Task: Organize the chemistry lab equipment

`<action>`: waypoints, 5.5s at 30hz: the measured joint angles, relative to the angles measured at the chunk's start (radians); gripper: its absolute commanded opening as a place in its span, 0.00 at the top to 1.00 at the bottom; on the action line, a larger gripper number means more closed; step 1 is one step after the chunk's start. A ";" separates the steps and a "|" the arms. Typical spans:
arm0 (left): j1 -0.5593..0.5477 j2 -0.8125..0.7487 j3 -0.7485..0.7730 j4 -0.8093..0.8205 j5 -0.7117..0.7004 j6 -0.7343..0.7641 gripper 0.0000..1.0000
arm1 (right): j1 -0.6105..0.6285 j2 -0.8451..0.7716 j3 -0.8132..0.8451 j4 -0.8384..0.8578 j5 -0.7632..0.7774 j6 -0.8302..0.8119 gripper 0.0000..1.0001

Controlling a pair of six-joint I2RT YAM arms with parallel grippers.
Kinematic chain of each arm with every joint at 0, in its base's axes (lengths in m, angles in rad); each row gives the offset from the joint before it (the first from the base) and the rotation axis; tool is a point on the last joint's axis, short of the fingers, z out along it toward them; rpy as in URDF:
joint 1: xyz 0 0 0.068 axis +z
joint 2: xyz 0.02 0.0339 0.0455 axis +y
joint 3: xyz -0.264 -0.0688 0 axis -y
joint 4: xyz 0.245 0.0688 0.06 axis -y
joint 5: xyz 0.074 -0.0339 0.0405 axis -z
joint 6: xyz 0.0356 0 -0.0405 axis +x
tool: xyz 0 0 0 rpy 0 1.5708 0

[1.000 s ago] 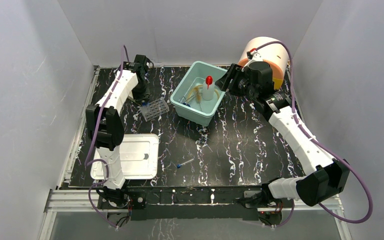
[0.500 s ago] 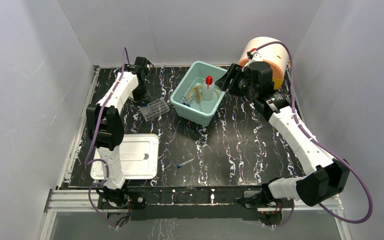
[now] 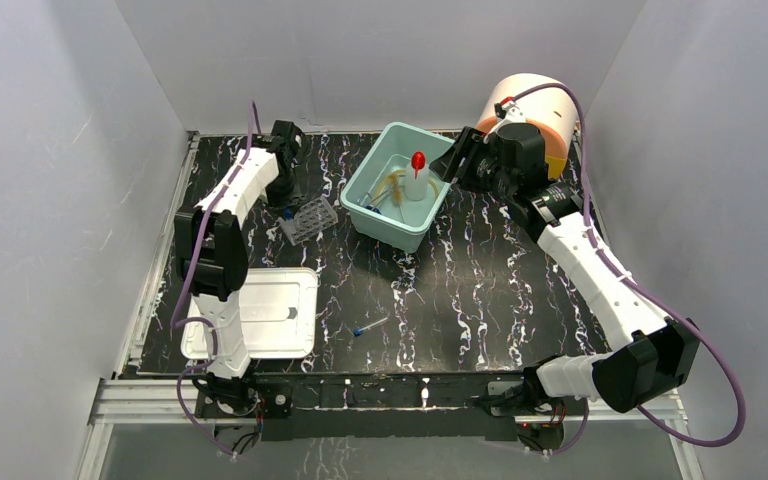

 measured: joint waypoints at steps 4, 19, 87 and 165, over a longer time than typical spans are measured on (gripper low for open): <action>0.000 0.000 -0.006 0.005 0.000 0.000 0.88 | 0.000 0.000 0.000 0.000 0.000 0.000 0.34; 0.000 0.019 -0.010 0.011 0.000 -0.003 0.78 | 0.000 0.000 0.000 0.000 -0.003 0.000 0.34; 0.092 -0.352 -0.041 0.233 0.322 -0.148 0.34 | 0.635 0.450 -0.212 -0.072 -0.187 -1.175 0.44; 0.017 -0.627 -0.833 0.613 0.843 -0.348 0.50 | 0.569 0.328 -0.276 0.424 0.056 -0.872 0.80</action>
